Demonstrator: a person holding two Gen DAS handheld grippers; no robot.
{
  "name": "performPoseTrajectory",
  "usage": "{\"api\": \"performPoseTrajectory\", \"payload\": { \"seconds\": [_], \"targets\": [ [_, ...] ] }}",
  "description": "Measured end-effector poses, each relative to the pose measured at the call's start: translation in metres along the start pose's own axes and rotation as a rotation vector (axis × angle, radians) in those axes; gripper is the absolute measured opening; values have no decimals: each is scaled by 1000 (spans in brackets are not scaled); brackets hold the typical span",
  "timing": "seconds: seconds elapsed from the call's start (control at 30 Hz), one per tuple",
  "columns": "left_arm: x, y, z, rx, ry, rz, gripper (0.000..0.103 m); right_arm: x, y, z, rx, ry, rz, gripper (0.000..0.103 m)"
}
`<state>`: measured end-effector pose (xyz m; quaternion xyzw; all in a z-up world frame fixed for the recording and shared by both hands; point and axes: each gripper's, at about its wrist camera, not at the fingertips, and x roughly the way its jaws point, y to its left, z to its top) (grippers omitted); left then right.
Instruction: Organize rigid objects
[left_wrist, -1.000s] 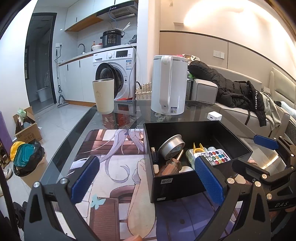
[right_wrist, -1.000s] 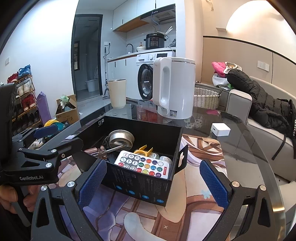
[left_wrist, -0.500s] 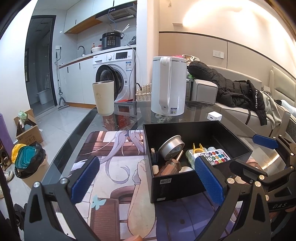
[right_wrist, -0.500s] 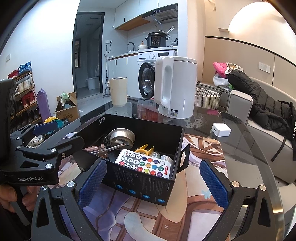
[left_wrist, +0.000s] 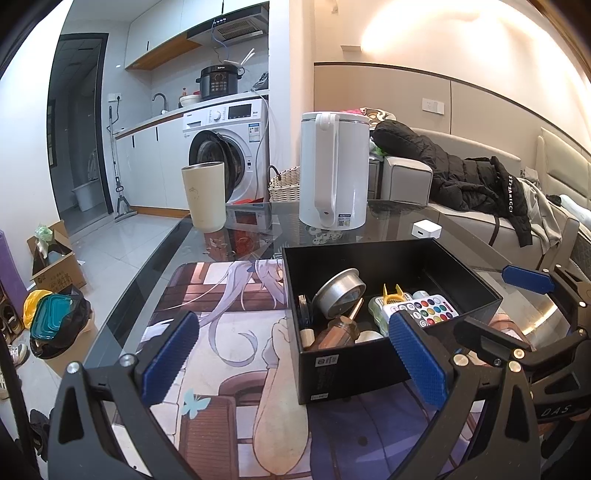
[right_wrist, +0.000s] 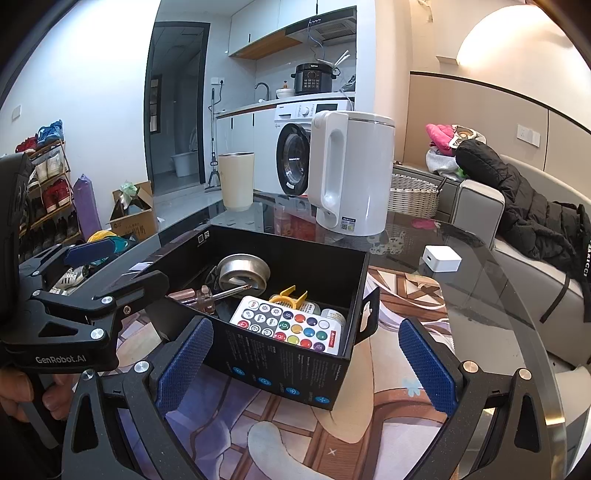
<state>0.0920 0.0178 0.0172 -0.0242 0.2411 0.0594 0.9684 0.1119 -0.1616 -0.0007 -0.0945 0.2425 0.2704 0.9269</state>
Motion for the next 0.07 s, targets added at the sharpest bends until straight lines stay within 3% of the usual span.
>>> {"api": "performPoseTrajectory", "payload": {
  "seconds": [0.07],
  "targets": [
    [0,0,0,1,0,0,103,0,0,0,1,0,-1,102]
  ]
}}
